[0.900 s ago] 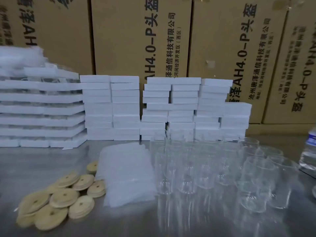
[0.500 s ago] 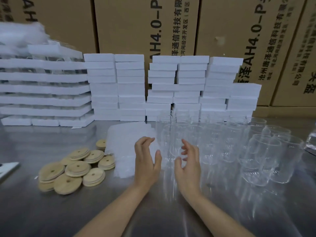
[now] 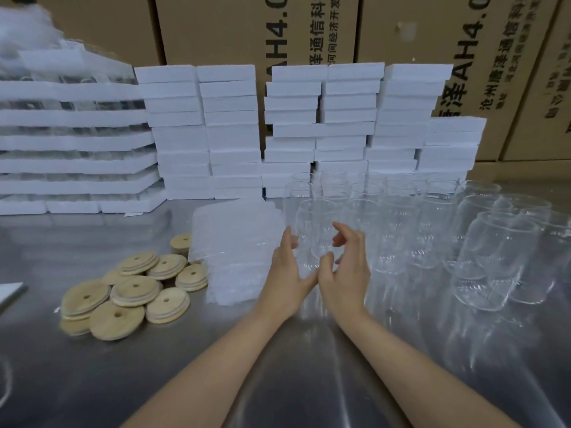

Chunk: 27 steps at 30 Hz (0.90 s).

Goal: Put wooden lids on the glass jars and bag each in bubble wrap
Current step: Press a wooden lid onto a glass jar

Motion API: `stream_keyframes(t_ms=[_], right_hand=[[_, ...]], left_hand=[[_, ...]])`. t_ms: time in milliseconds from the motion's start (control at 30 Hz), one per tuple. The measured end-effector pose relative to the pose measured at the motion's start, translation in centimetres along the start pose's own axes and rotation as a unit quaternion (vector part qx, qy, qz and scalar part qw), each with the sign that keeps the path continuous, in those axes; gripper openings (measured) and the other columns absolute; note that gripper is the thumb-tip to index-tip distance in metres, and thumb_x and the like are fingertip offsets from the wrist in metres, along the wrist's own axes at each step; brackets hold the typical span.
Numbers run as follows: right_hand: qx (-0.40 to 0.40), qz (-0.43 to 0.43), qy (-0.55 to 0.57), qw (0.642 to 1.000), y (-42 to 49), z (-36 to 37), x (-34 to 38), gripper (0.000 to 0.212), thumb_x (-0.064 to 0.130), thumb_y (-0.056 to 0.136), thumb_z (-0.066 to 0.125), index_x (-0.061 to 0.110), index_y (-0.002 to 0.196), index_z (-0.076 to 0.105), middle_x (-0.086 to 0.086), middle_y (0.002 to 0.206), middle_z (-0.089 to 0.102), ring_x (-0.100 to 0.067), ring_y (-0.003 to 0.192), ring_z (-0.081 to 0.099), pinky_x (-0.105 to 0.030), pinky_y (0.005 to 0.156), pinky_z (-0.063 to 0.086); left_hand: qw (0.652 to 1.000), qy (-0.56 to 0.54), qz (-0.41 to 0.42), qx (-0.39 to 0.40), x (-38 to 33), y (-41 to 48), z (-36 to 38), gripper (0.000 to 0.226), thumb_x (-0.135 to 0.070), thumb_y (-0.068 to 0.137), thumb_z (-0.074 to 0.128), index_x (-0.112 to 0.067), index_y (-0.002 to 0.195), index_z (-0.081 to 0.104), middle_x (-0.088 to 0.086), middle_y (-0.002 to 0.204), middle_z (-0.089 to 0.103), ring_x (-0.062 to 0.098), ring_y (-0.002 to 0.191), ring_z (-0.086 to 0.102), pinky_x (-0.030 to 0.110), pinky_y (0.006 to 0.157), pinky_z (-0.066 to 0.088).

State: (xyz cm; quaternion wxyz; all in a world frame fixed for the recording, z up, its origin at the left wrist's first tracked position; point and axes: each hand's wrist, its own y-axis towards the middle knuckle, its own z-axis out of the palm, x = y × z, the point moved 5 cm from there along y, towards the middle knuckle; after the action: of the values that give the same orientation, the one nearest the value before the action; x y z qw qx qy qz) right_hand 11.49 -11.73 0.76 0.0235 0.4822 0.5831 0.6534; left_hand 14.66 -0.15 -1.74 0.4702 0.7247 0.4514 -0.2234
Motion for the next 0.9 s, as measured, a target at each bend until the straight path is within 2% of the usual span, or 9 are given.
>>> stream_keyframes(t_ms=[167, 233, 333, 433, 500, 567, 633, 767, 900], right_hand=[[0.009, 0.037, 0.034, 0.999, -0.2, -0.2, -0.2, 0.035, 0.012, 0.079, 0.046, 0.034, 0.106, 0.048, 0.018, 0.090, 0.053, -0.002, 0.080, 0.056, -0.021, 0.063, 0.043], [0.010, 0.086, 0.053, 0.995, -0.3, -0.4, -0.9, 0.025, 0.019, 0.081, 0.042, 0.037, 0.098, 0.048, 0.018, 0.079, 0.059, -0.006, 0.068, 0.058, -0.026, 0.062, 0.044], [0.007, 0.156, 0.082, 0.984, 0.1, -0.8, -2.2, 0.022, 0.022, 0.081, 0.036, 0.032, 0.090, 0.054, 0.003, 0.059, 0.059, -0.018, 0.053, 0.062, -0.043, 0.063, 0.051], [0.030, 0.170, 0.083, 0.981, 0.3, -0.8, -2.7, 0.026, 0.024, 0.080, 0.035, 0.029, 0.090, 0.059, 0.000, 0.053, 0.060, -0.016, 0.050, 0.063, -0.044, 0.067, 0.052], [0.038, 0.171, 0.077, 0.982, 0.4, -0.7, -2.9, 0.028, 0.025, 0.081, 0.035, 0.026, 0.092, 0.061, -0.001, 0.051, 0.061, -0.017, 0.053, 0.064, -0.044, 0.070, 0.052], [0.044, 0.176, 0.086, 0.980, 0.5, -0.5, -3.2, 0.028, 0.025, 0.081, 0.036, 0.028, 0.091, 0.061, -0.002, 0.051, 0.062, -0.016, 0.054, 0.065, -0.043, 0.072, 0.052], [0.050, 0.182, 0.099, 0.977, 0.8, -0.4, -3.4, 0.025, 0.023, 0.082, 0.037, 0.030, 0.088, 0.060, -0.005, 0.051, 0.061, -0.015, 0.051, 0.064, -0.042, 0.069, 0.053], [0.059, 0.177, 0.103, 0.977, 1.4, -0.4, -4.1, 0.029, 0.009, 0.088, 0.041, 0.031, 0.083, 0.060, -0.006, 0.051, 0.060, -0.014, 0.048, 0.061, -0.038, 0.065, 0.052], [0.097, 0.172, 0.163, 0.967, 1.6, -0.3, -4.0, 0.034, 0.003, 0.095, 0.041, 0.024, 0.081, 0.063, 0.001, 0.053, 0.059, -0.009, 0.050, 0.058, -0.020, 0.054, 0.044]], left_hand=[[0.998, 0.068, 0.015, -0.003, 0.6, 0.3, 0.5, 0.100, -0.038, 0.085, 0.067, -0.016, 0.152, -0.003, 0.003, 0.147, 0.035, 0.012, 0.130, 0.037, 0.015, 0.101, 0.025], [0.999, 0.041, 0.013, 0.006, 0.8, 0.4, 0.5, 0.102, -0.038, 0.085, 0.068, -0.020, 0.152, -0.007, 0.002, 0.146, 0.034, 0.011, 0.131, 0.037, 0.018, 0.103, 0.026], [1.000, -0.009, 0.013, 0.004, 0.7, 0.4, 0.3, 0.100, -0.039, 0.084, 0.070, -0.031, 0.149, -0.006, -0.004, 0.143, 0.034, 0.005, 0.131, 0.036, 0.016, 0.105, 0.025], [0.997, -0.068, 0.015, -0.039, 0.2, 0.3, -0.2, 0.092, -0.033, 0.083, 0.071, -0.040, 0.144, 0.002, -0.016, 0.131, 0.037, -0.009, 0.124, 0.038, 0.006, 0.098, 0.030], [0.991, -0.117, 0.026, -0.065, -0.1, 0.2, -0.8, 0.088, -0.029, 0.084, 0.071, -0.039, 0.144, 0.008, -0.021, 0.126, 0.036, -0.010, 0.122, 0.041, 0.004, 0.098, 0.034], [0.982, -0.167, 0.033, -0.075, -0.4, 0.0, -1.2, 0.085, -0.040, 0.082, 0.067, -0.040, 0.144, 0.009, -0.018, 0.124, 0.037, -0.004, 0.119, 0.047, 0.013, 0.098, 0.042], [0.974, -0.212, 0.026, -0.073, -0.8, -0.2, -1.3, 0.083, -0.055, 0.077, 0.058, -0.039, 0.143, 0.010, -0.011, 0.122, 0.042, 0.004, 0.113, 0.056, 0.026, 0.088, 0.052], [0.954, -0.295, -0.014, -0.054, -1.1, -0.6, -1.2, 0.067, -0.056, 0.071, 0.056, -0.048, 0.131, 0.027, -0.005, 0.118, 0.049, 0.013, 0.101, 0.066, 0.037, 0.077, 0.058], [0.942, -0.330, -0.045, -0.052, -1.0, -0.5, -1.2, 0.059, -0.057, 0.067, 0.057, -0.048, 0.122, 0.038, 0.005, 0.122, 0.053, 0.026, 0.105, 0.064, 0.050, 0.081, 0.056]])
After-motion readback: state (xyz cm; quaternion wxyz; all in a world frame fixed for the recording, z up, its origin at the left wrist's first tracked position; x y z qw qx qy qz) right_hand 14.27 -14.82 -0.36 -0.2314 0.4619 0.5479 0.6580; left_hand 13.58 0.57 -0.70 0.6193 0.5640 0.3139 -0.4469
